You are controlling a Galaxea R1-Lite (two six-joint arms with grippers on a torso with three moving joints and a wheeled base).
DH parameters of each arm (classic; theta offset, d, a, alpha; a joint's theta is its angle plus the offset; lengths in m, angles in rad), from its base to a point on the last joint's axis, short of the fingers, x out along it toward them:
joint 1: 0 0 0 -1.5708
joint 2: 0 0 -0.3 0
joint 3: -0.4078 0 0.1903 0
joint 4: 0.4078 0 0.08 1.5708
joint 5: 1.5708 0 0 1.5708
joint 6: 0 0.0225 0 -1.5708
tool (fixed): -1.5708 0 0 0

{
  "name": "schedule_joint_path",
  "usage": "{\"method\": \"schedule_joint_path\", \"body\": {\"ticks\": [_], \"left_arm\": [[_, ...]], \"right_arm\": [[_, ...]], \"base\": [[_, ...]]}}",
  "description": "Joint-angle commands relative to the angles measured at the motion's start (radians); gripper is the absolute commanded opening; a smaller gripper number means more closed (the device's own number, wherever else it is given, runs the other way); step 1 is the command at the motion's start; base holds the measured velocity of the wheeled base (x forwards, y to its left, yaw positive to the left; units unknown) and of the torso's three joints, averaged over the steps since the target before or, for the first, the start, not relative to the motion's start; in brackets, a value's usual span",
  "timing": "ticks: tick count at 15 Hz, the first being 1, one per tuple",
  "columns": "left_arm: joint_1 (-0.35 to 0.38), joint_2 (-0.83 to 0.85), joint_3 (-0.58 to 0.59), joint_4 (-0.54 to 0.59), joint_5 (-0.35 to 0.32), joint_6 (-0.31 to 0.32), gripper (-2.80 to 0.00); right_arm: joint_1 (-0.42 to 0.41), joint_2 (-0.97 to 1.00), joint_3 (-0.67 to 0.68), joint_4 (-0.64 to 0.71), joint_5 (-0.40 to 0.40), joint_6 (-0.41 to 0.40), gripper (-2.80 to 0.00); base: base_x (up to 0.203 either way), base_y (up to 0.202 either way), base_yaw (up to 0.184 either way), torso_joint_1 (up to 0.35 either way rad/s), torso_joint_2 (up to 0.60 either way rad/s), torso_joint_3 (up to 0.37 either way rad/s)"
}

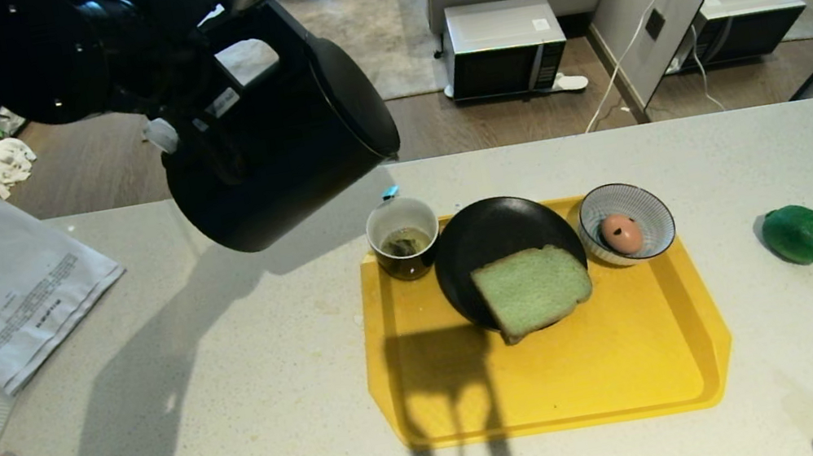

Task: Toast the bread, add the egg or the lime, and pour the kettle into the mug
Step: Pour water into a cup, then put the kettle back

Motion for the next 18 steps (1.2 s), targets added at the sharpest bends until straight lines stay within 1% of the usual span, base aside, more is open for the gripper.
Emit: {"method": "schedule_joint_path", "body": {"ticks": [1,7,9,10,12,15,18], "left_arm": [[-0.001,0.002,0.002,0.0,0.003,0.002,-2.8],[-0.001,0.003,0.008,-0.002,0.002,-0.021,-2.8],[-0.008,-0.005,0.024,-0.003,0.002,-0.069,-2.8],[-0.012,-0.018,0.048,-0.005,0.001,-0.105,-2.8],[-0.021,-0.058,0.102,-0.004,0.002,-0.14,-2.8],[-0.021,-0.136,0.176,-0.006,0.001,-0.147,-2.8],[-0.02,-0.235,0.29,-0.034,0.005,-0.154,-2.8]], "right_arm": [[0.0,0.0,0.0,0.001,0.001,-0.001,-2.8],[0.0,0.0,0.0,0.001,0.001,-0.001,-2.8],[0.0,0.0,0.0,0.001,0.001,-0.001,-2.8],[0.0,0.0,0.0,0.001,0.001,-0.001,-2.8],[0.0,0.0,0.0,0.001,0.001,-0.001,-2.8],[0.0,0.0,0.0,0.001,0.001,-0.001,-2.8],[0.0,0.0,0.0,0.001,0.001,-0.001,-2.8]], "base": [[0.0,0.0,0.0,0.0,0.0,0.0],[0.0,0.0,0.0,0.0,0.0,0.0],[0.0,0.0,0.0,0.0,0.0,0.0],[0.0,0.0,0.0,0.0,0.0,0.0],[0.0,0.0,0.0,0.0,0.0,0.0],[0.0,0.0,0.0,0.0,0.0,0.0],[0.0,0.0,0.0,0.0,0.0,0.0]]}}
